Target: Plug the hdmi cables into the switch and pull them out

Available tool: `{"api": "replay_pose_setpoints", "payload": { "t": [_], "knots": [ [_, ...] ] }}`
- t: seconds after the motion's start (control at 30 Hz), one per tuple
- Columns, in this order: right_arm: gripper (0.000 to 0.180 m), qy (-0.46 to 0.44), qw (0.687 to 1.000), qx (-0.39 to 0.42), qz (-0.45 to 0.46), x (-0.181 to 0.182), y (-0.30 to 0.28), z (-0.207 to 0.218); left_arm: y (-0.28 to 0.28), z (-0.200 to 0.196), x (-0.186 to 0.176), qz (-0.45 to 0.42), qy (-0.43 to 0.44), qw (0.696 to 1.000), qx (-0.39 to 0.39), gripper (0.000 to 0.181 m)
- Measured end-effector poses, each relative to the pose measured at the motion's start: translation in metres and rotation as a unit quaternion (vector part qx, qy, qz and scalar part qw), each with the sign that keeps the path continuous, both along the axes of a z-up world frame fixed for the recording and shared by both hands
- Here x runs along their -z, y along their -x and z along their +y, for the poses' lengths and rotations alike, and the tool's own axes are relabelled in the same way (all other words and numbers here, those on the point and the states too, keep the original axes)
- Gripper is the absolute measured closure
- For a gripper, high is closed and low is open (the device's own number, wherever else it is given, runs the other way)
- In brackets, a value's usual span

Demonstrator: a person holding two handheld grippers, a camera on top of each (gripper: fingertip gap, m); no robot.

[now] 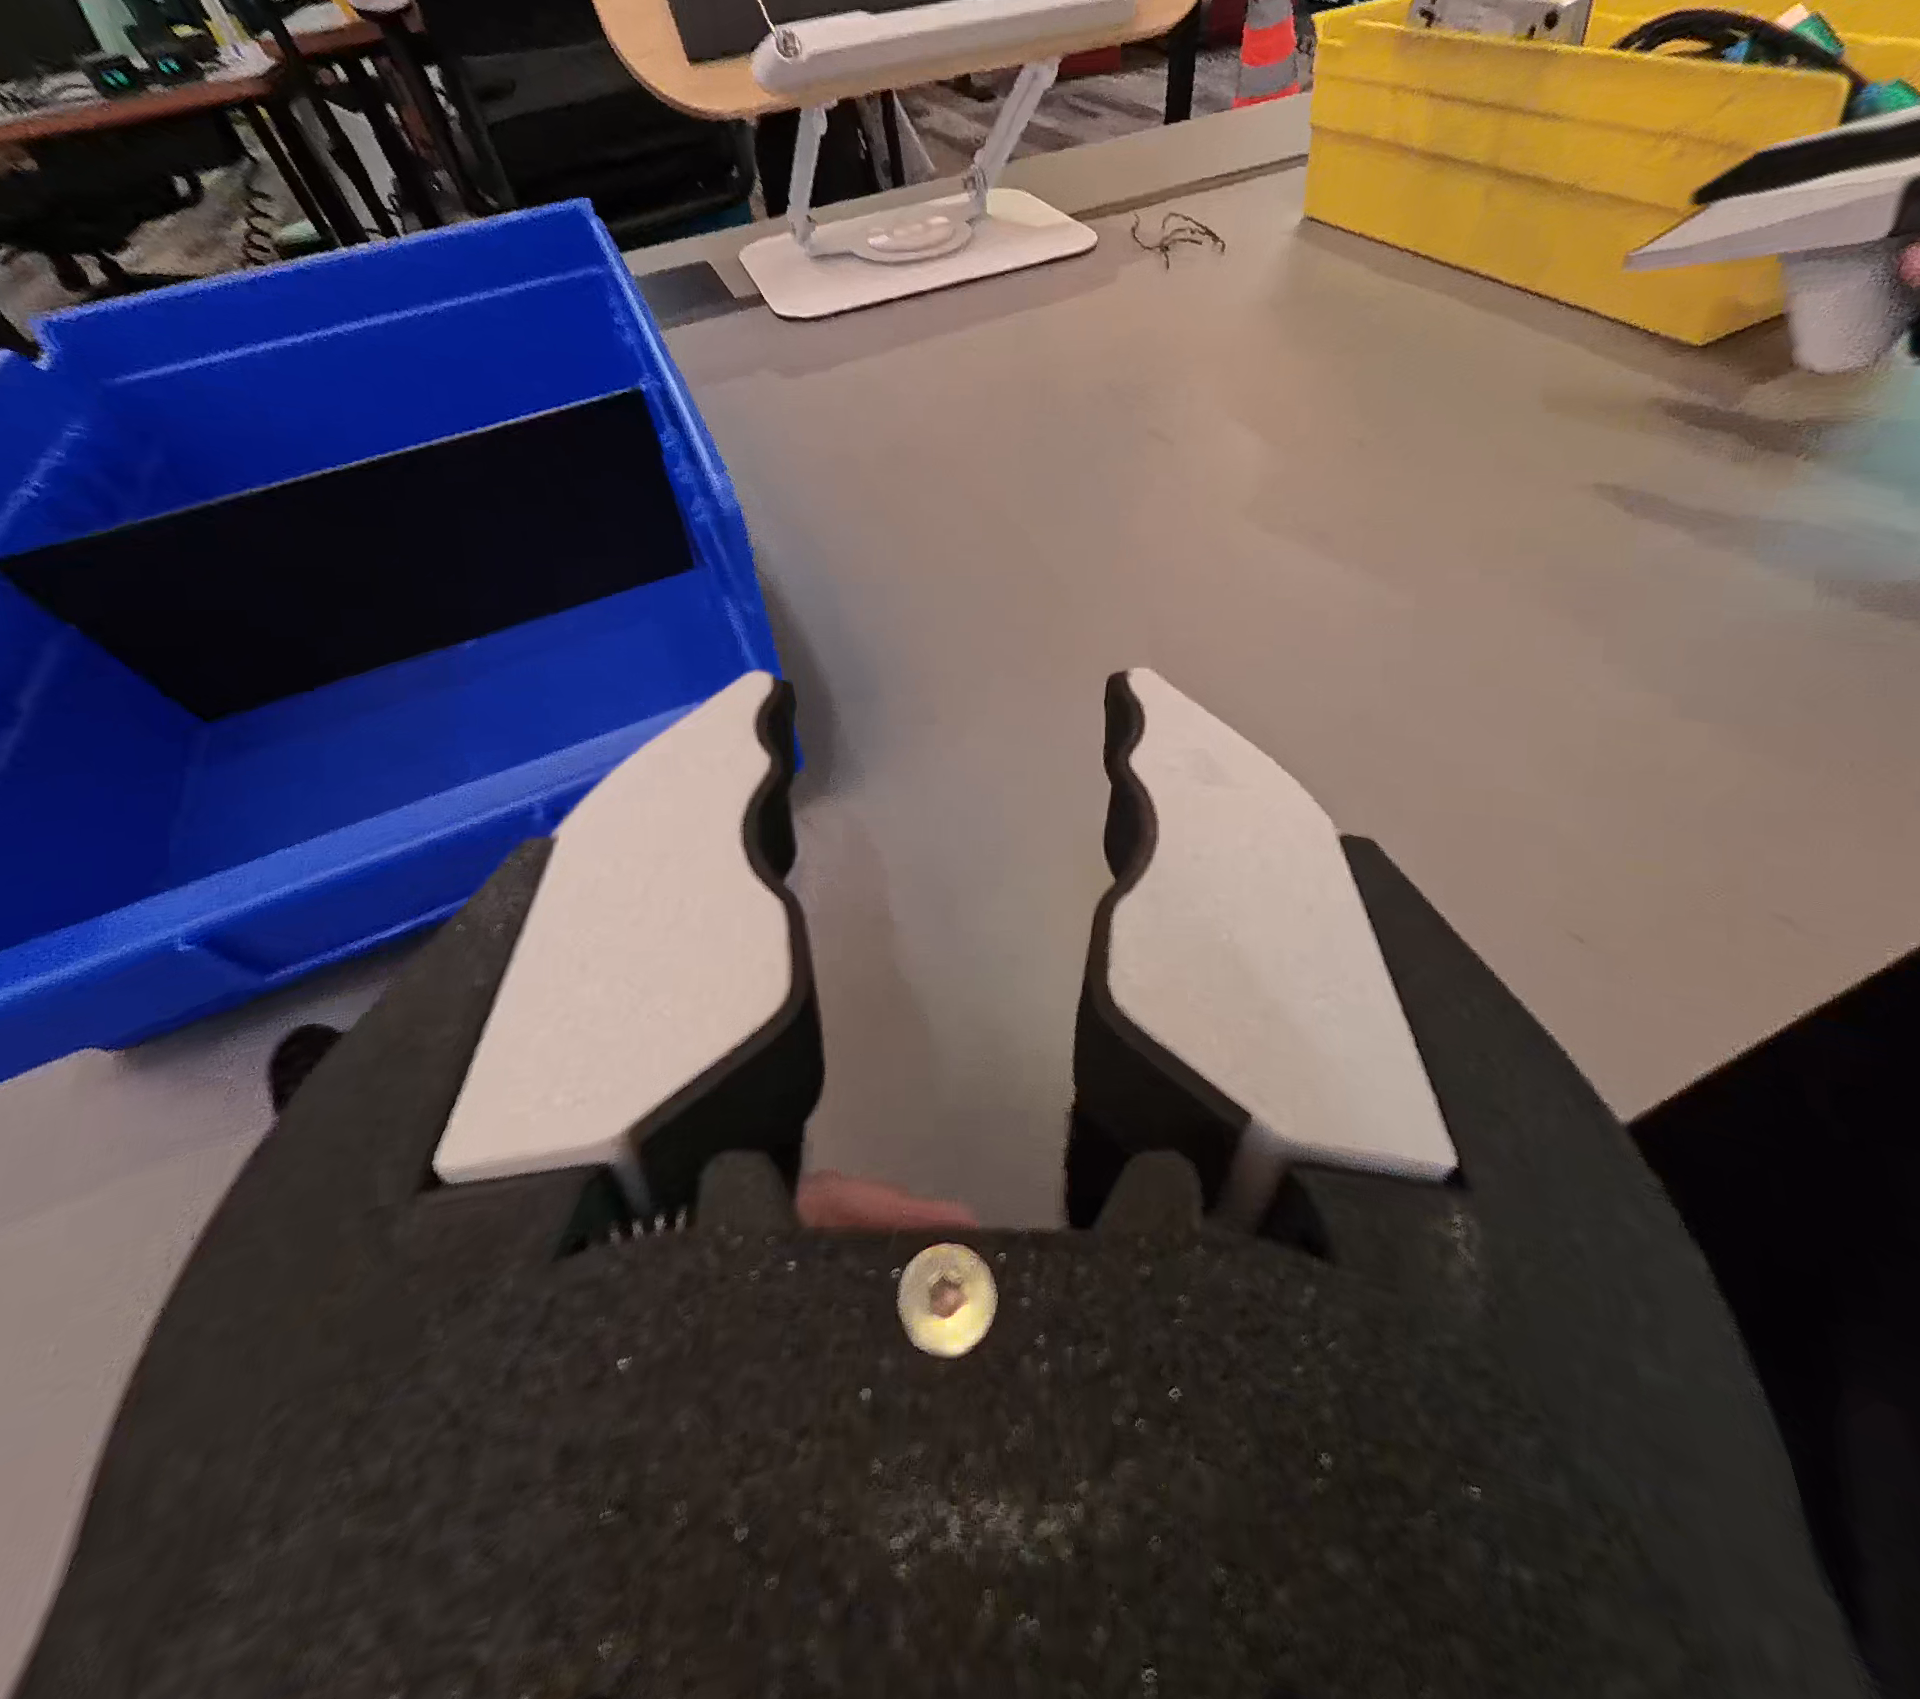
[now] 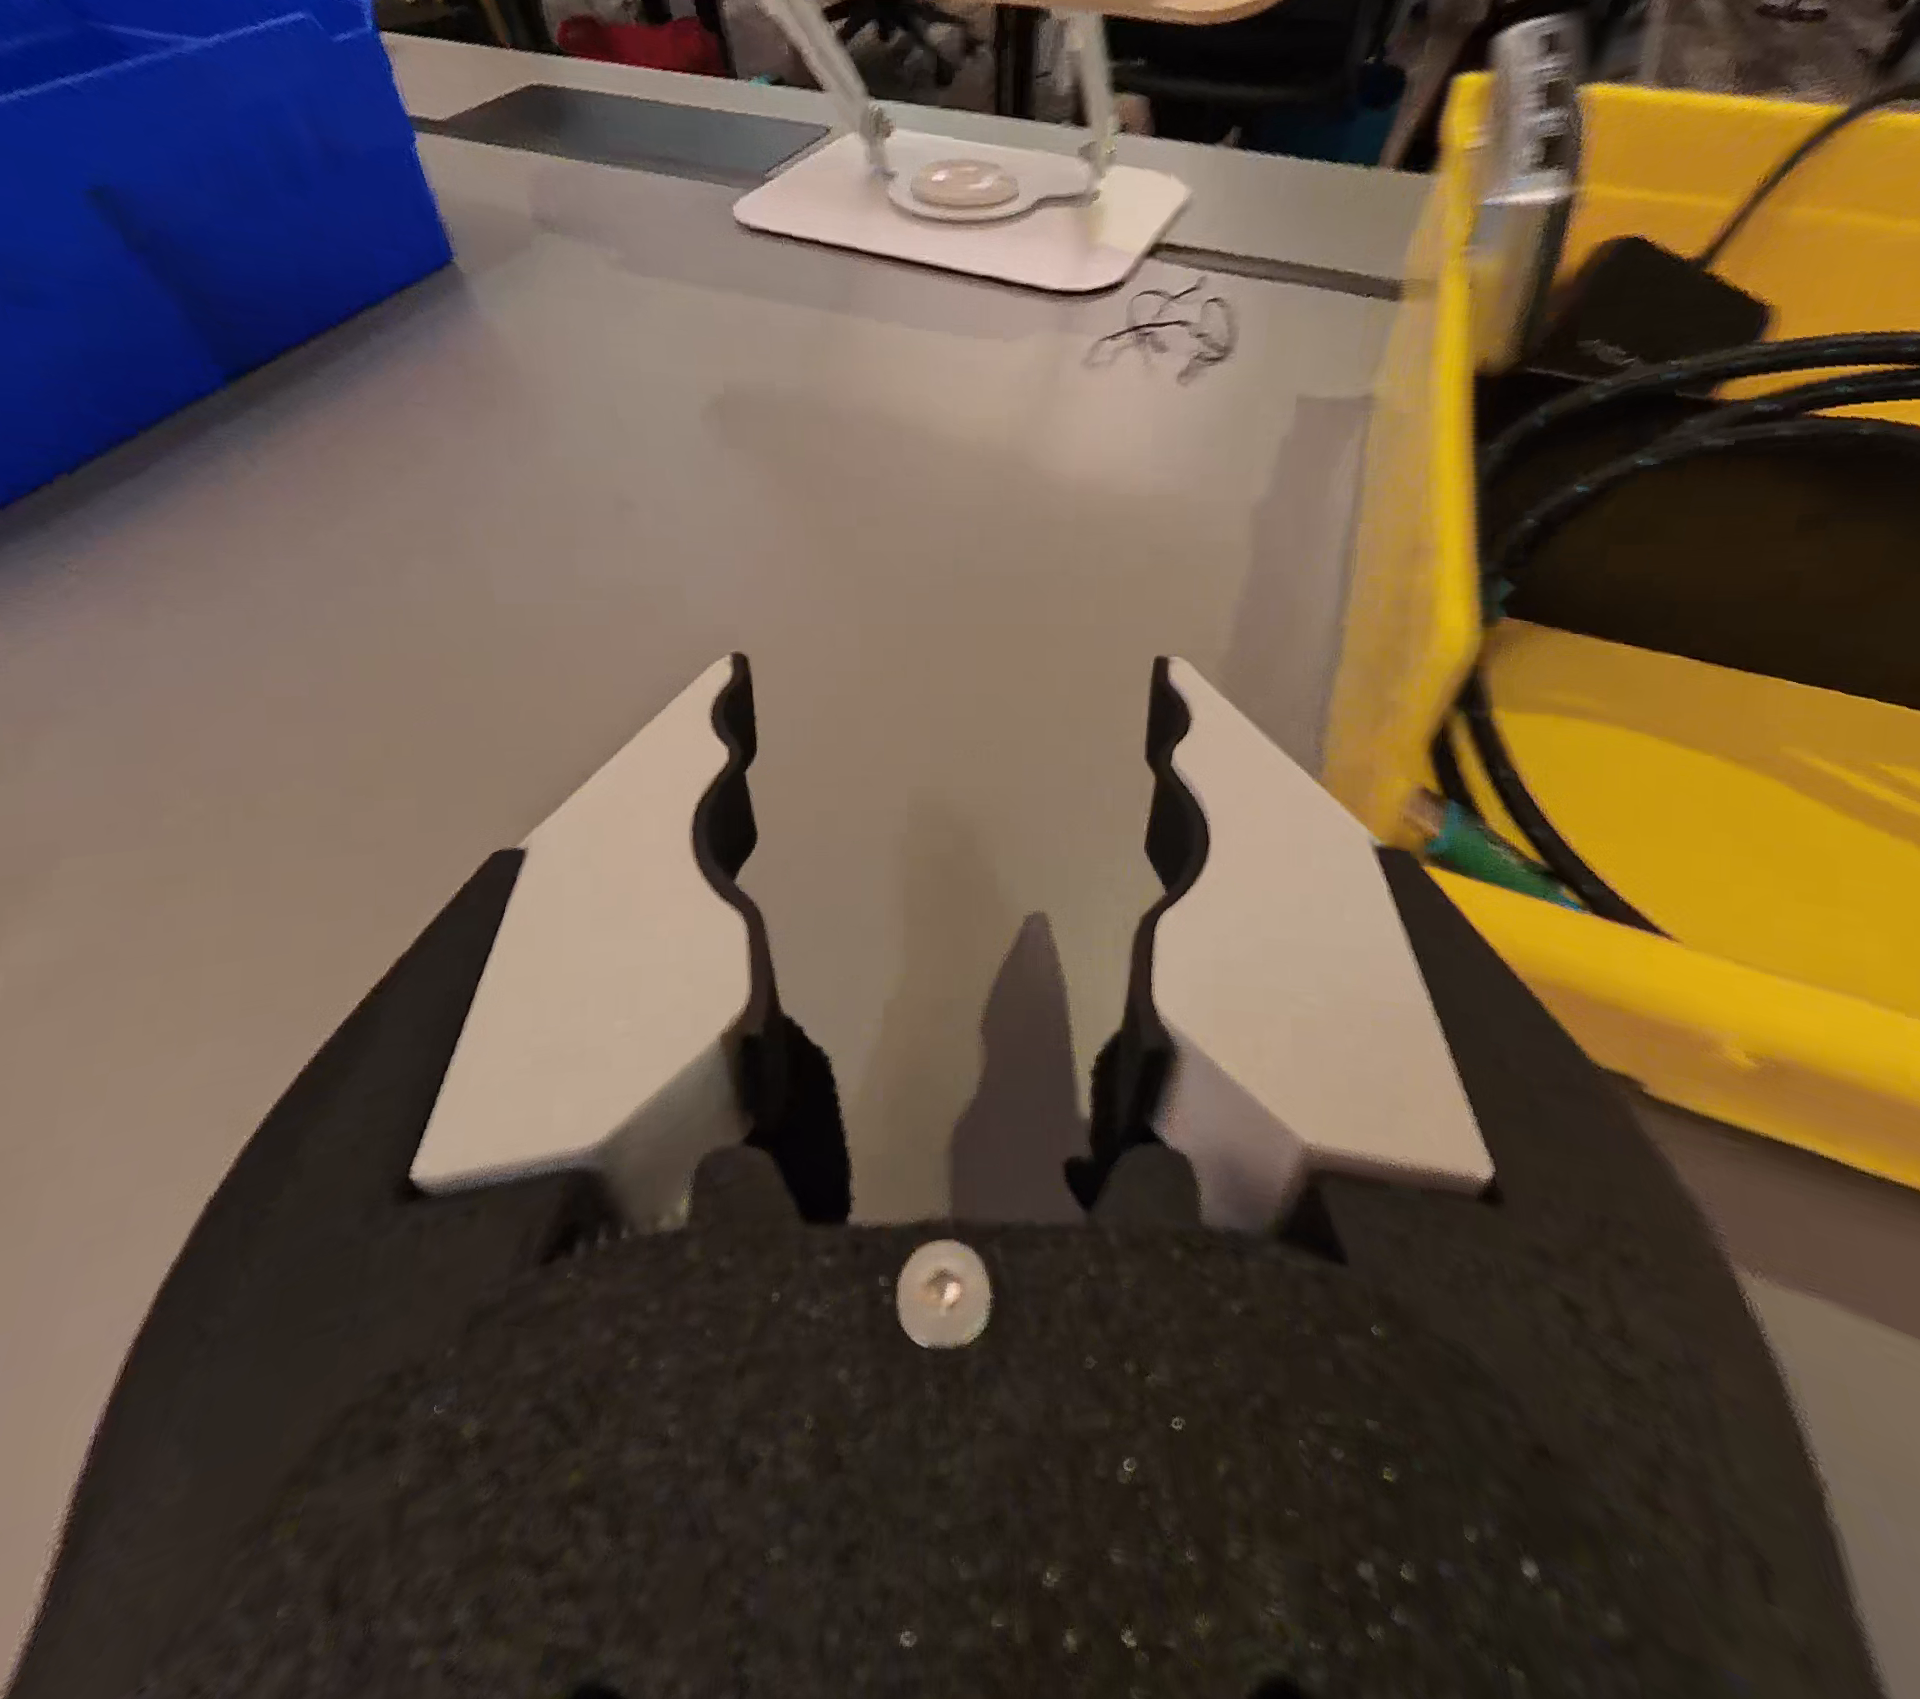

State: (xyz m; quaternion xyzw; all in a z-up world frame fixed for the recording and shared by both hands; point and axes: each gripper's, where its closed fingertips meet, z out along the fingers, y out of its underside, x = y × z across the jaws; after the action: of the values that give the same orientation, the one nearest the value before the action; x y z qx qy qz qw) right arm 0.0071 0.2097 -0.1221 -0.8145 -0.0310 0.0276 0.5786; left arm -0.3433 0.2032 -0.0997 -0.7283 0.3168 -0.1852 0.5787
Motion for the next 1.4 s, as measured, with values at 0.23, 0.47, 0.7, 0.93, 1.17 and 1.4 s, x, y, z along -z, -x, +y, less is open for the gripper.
{"api": "replay_pose_setpoints", "payload": {
  "t": [0.23,0.47,0.7,0.93,1.17,1.4],
  "knots": [
    [0.112,-0.042,0.997,-0.056,-0.037,-0.023,0.047,-0.01,-0.013,-0.006,0.019,0.047,0.015,0.998,0.025,0.11],
    [0.099,-0.031,0.994,0.106,-0.015,-0.032,-0.06,0.001,-0.028,-0.015,0.025,0.056,0.032,0.996,0.053,0.112],
    [0.087,0.018,1.0,0.004,0.016,-0.01,-0.003,0.012,-0.076,-0.026,0.02,0.021,0.058,0.995,0.083,0.118],
    [0.105,-0.068,0.989,0.123,-0.051,-0.061,-0.061,-0.039,-0.246,-0.031,0.008,0.035,0.076,0.983,0.166,0.113],
    [0.125,0.025,0.962,0.271,0.02,-0.007,-0.187,-0.075,-0.378,-0.001,0.041,0.019,0.18,0.976,0.121,0.131],
    [0.176,0.012,0.958,0.283,0.045,-0.002,-0.191,-0.07,-0.369,0.008,0.041,0.009,0.184,0.979,0.085,0.166]
  ]
}}
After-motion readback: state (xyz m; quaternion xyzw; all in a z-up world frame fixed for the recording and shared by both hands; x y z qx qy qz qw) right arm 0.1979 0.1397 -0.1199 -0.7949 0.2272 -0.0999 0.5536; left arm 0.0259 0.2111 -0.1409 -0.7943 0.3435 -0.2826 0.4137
